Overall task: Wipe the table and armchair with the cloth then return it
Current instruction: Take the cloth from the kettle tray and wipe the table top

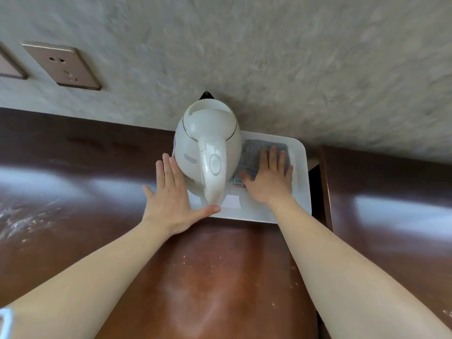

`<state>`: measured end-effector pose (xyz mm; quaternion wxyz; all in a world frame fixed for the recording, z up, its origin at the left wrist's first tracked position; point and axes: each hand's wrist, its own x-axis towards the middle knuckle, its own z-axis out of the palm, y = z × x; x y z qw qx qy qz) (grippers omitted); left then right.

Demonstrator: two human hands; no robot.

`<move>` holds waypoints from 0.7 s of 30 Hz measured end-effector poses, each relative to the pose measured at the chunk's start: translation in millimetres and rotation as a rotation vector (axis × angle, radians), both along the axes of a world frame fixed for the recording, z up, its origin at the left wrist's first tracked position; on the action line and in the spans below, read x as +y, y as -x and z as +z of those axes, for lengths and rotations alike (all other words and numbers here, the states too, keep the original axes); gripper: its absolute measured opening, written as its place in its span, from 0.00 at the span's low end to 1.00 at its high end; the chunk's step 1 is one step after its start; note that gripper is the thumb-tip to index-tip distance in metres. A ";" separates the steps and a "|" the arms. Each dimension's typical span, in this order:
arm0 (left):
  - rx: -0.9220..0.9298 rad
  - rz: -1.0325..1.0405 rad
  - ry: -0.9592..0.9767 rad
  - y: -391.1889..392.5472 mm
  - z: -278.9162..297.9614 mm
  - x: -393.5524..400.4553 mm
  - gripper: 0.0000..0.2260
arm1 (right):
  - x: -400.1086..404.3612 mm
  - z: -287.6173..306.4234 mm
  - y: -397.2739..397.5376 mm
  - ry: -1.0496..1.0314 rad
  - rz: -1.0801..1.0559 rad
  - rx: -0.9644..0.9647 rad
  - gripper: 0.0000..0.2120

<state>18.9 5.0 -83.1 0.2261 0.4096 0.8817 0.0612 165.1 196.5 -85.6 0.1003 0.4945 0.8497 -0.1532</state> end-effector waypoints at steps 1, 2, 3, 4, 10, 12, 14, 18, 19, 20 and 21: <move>0.017 0.001 -0.006 -0.4 -2.2 -0.3 0.68 | 1.1 -4.3 2.4 0.007 -0.008 0.002 0.43; 0.038 -0.001 -0.007 -0.7 -4.1 -0.8 0.68 | 0.8 -8.4 4.1 0.016 -0.010 0.001 0.43; 0.049 0.000 -0.011 -1.0 -5.5 -1.2 0.67 | -0.6 -12.7 5.0 0.023 -0.013 -0.001 0.44; 0.055 0.001 -0.012 -1.3 -6.4 -1.4 0.67 | -2.8 -17.4 5.3 0.017 -0.016 0.003 0.43; 0.098 -0.009 0.008 -3.1 -5.0 -1.8 0.66 | -12.5 -29.7 6.5 -0.073 -0.020 0.055 0.34; 0.107 -0.018 0.019 -4.1 -3.2 -2.4 0.66 | -12.4 -28.3 6.2 -0.107 -0.015 0.048 0.30; 0.116 -0.031 0.021 -5.5 -2.5 -4.3 0.66 | -12.8 -26.6 3.1 -0.145 0.007 0.021 0.28; 0.151 -0.069 0.017 -6.5 -4.8 -8.5 0.64 | -17.7 -20.6 -4.6 -0.239 0.079 0.085 0.26; 0.163 -0.077 0.016 -6.6 -4.8 -9.5 0.64 | -18.8 -17.4 -7.4 -0.216 0.052 0.176 0.24; 0.174 -0.086 0.015 -6.5 -4.4 -9.9 0.64 | -20.2 -11.7 -9.9 -0.164 -0.023 0.287 0.20; 0.180 -0.096 0.015 -6.2 -3.6 -9.9 0.64 | -21.7 -4.6 -12.3 -0.101 -0.136 0.396 0.16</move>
